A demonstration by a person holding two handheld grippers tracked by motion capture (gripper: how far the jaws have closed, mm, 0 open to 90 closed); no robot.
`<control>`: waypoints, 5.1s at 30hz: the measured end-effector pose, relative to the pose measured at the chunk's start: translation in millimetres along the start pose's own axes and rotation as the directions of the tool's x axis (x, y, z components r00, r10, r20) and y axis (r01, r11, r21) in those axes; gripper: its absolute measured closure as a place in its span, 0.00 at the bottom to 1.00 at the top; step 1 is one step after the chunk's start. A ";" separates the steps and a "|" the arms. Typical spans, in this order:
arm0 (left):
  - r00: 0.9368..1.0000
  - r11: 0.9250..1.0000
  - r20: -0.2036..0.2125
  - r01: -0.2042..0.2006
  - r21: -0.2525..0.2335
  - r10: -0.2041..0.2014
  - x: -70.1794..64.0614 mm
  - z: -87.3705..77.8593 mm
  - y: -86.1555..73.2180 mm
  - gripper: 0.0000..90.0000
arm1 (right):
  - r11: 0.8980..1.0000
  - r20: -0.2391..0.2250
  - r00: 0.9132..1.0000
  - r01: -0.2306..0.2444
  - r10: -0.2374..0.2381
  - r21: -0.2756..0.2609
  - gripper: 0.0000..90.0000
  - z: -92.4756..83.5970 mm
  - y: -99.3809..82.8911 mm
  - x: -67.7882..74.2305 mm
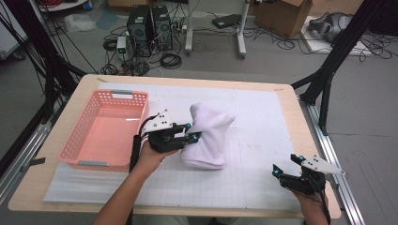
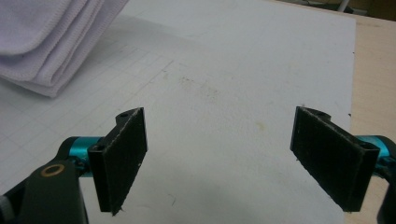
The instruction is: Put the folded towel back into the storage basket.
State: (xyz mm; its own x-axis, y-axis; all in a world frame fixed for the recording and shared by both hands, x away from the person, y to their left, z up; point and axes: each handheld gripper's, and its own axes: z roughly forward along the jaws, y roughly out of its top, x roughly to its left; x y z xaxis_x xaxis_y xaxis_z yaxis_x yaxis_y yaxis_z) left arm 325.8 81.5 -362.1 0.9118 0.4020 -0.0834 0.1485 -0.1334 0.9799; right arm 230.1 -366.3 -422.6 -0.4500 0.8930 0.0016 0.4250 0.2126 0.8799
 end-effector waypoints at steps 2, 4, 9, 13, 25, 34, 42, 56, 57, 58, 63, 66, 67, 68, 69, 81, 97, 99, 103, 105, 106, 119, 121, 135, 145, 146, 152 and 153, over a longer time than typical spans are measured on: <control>1.000 1.000 -0.003 -0.008 0.003 0.008 2.8 -7.0 1.7 0.80 | 1.000 -0.001 1.000 0.003 -0.003 -0.002 0.19 0.3 0.5 0.9; 1.000 1.000 -0.009 -0.015 -0.001 0.015 5.6 -13.8 3.0 0.80 | 1.000 -0.005 1.000 0.006 -0.006 -0.003 0.19 0.5 1.1 1.7; 0.999 1.000 -0.027 -0.018 -0.021 0.017 11.3 -30.8 5.1 0.80 | 1.000 -0.009 1.000 0.009 -0.009 -0.005 0.19 1.0 1.9 3.3; 0.999 0.999 -0.039 -0.022 -0.032 0.021 15.4 -43.1 6.5 0.80 | 1.000 -0.009 1.000 0.010 -0.010 -0.003 0.19 0.7 2.2 3.7; 0.997 0.997 -0.075 -0.013 -0.074 0.008 31.5 -81.8 12.4 0.80 | 1.000 -0.009 1.000 0.013 -0.013 -0.008 0.19 1.8 3.7 5.7; 0.993 0.995 -0.115 -0.015 -0.100 0.003 42.0 -116.4 19.5 0.80 | 1.000 -0.011 1.000 0.017 -0.017 -0.007 0.19 2.9 5.5 7.6; 0.989 0.992 -0.150 -0.008 -0.129 -0.012 54.0 -149.4 28.3 0.80 | 1.000 -0.006 1.000 0.021 -0.021 -0.011 0.19 3.2 6.9 8.4; 0.973 0.982 -0.229 -0.005 -0.187 -0.038 63.8 -204.9 35.8 0.80 | 1.000 -0.007 1.000 0.027 -0.027 -0.007 0.19 5.2 8.5 9.6; 0.972 0.983 -0.231 -0.008 -0.185 -0.036 64.2 -207.4 36.0 0.80 | 1.000 -0.006 1.000 0.028 -0.028 -0.007 0.19 5.5 8.5 9.8; 0.972 0.983 -0.234 -0.010 -0.185 -0.035 64.5 -209.0 36.3 0.80 | 1.000 -0.008 1.000 0.024 -0.024 -0.005 0.19 5.6 8.5 10.1; 0.969 0.981 -0.243 -0.004 -0.193 -0.044 66.6 -218.1 36.3 0.80 | 1.000 -0.007 1.000 0.023 -0.023 -0.005 0.19 6.0 8.7 10.4; 0.967 0.982 -0.252 -0.002 -0.191 -0.047 69.0 -223.6 34.3 0.80 | 1.000 -0.007 1.000 0.021 -0.021 -0.004 0.19 5.9 8.8 10.5; 0.967 0.982 -0.251 -0.001 -0.190 -0.048 69.8 -225.5 33.5 0.80 | 1.000 -0.006 1.000 0.022 -0.022 -0.003 0.19 5.7 8.8 10.4; 0.967 0.982 -0.251 0.002 -0.191 -0.051 70.3 -226.7 32.9 0.80 | 1.000 -0.006 1.000 0.021 -0.021 -0.003 0.19 5.6 8.8 10.5; 0.966 0.982 -0.253 0.004 -0.191 -0.053 71.4 -228.7 32.0 0.80 | 1.000 -0.006 1.000 0.020 -0.020 -0.003 0.19 5.6 8.8 10.4; 0.961 0.978 -0.269 0.009 -0.208 -0.066 76.5 -253.4 31.7 0.80 | 1.000 -0.003 1.000 0.020 -0.020 0.004 0.19 7.7 8.5 10.7; 0.966 0.984 -0.242 0.052 -0.168 -0.092 86.1 -258.7 6.5 0.79 | 0.999 0.002 1.000 0.031 -0.031 0.008 0.19 9.5 7.6 12.6; 0.966 0.985 -0.240 0.060 -0.164 -0.099 88.6 -257.4 2.2 0.79 | 0.999 0.002 0.999 0.035 -0.035 0.004 0.19 9.5 7.5 12.6; 0.964 0.985 -0.238 0.080 -0.151 -0.114 92.8 -254.3 -6.4 0.79 | 0.999 0.004 0.999 0.040 -0.040 0.004 0.19 9.9 7.5 12.9; 0.962 0.985 -0.244 0.091 -0.148 -0.126 95.0 -253.0 -10.6 0.79 | 0.999 0.006 0.999 0.037 -0.037 0.006 0.19 10.4 6.9 13.2; 0.960 0.985 -0.248 0.096 -0.144 -0.129 96.2 -252.1 -13.0 0.79 | 0.999 0.005 0.999 0.041 -0.041 0.006 0.19 10.8 6.7 13.1; 0.950 0.981 -0.258 0.145 -0.128 -0.174 105.0 -242.6 -37.2 0.79 | 0.999 0.006 0.999 0.044 -0.044 0.014 0.19 12.3 5.3 13.3; 0.950 0.981 -0.256 0.149 -0.127 -0.177 106.1 -241.8 -39.7 0.79 | 0.999 0.005 0.999 0.042 -0.043 0.013 0.19 12.8 5.3 13.6; 0.938 0.977 -0.275 0.198 -0.081 -0.213 114.9 -226.2 -44.2 0.78 | 0.999 0.006 0.999 0.049 -0.049 0.016 0.19 12.5 5.5 13.9; 0.897 0.957 -0.335 0.284 -0.060 -0.287 125.5 -225.3 -47.4 0.75 | 0.999 0.006 0.999 0.040 -0.040 0.012 0.19 10.0 4.9 12.2; 0.891 0.954 -0.344 0.295 -0.058 -0.297 125.6 -225.1 -47.2 0.73 | 0.999 0.006 0.999 0.044 -0.044 0.013 0.19 10.1 4.9 12.0; 0.819 0.913 -0.420 0.402 -0.065 -0.390 128.9 -228.6 -46.9 0.52 | 0.999 0.003 0.999 0.046 -0.046 0.017 0.19 11.0 5.2 13.5; 0.805 0.905 -0.434 0.419 -0.067 -0.405 129.2 -229.2 -46.7 0.46 | 0.999 0.003 0.999 0.047 -0.047 0.017 0.19 11.1 5.1 13.4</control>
State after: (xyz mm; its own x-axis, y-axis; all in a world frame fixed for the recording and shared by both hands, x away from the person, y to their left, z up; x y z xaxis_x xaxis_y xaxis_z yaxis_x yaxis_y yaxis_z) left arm 348.9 347.3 -377.1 0.5074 0.7710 -0.3849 0.4907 0.1087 0.8645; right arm 235.0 -348.9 -423.3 -0.4671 0.8832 -0.0408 0.4170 0.2608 0.8707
